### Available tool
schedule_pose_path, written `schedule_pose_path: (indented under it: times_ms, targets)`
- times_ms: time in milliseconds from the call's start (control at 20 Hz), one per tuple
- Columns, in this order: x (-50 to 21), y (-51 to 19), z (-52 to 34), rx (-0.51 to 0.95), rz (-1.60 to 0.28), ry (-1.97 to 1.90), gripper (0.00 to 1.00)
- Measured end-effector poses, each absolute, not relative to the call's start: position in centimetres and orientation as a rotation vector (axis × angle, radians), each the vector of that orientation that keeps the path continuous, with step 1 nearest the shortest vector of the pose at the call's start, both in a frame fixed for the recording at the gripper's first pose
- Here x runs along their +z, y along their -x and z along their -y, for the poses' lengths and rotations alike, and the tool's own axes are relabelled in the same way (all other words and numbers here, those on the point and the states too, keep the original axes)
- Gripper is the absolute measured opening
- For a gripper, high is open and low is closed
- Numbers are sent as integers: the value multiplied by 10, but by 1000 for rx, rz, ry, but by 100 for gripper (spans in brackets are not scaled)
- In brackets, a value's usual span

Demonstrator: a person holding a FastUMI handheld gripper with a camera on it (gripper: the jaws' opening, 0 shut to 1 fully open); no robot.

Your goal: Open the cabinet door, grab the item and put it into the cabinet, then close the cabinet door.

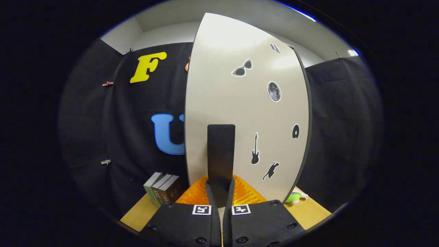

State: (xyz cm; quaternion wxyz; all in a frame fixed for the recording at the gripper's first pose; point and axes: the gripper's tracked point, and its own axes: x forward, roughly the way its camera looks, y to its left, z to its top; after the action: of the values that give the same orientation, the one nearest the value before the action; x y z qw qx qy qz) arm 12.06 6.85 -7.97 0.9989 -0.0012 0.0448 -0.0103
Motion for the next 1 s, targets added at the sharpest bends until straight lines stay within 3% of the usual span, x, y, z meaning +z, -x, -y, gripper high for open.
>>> schedule_pose_path:
  times_ms: [400, 1000]
  targets:
    - [-77, -67, -20, -23, -74, -30, 7]
    - [-74, -13, 76, 292, -62, -7, 6]
